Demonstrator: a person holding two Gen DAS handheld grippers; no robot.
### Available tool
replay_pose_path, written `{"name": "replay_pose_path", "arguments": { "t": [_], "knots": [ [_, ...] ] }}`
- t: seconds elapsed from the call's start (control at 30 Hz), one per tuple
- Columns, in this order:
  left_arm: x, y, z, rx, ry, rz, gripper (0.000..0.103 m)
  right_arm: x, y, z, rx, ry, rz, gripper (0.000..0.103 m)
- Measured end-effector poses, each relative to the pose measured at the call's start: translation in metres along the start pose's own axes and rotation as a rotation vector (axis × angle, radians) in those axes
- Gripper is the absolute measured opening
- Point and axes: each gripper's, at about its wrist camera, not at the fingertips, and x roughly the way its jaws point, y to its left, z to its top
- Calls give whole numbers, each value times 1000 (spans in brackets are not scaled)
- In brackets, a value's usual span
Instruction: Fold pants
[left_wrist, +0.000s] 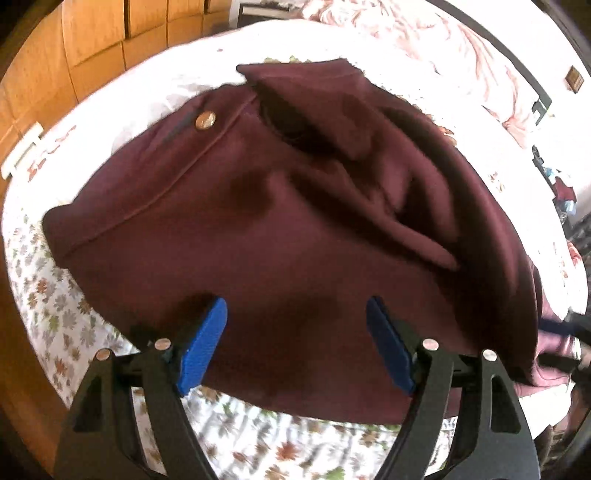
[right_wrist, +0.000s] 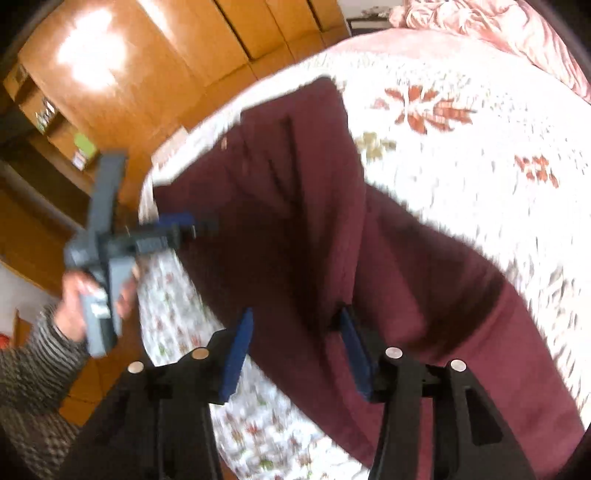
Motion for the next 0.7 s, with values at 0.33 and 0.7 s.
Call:
{"name": "replay_pose_path", "arguments": {
  "t": [0.33,0.7],
  "knots": [
    [3,-1,9,69,-5,-42,79,41,-66,102,294,-24,127,62],
    [-16,58,14,42,-11,-19,79,122,-90,169,386,61,268,76]
  ]
}}
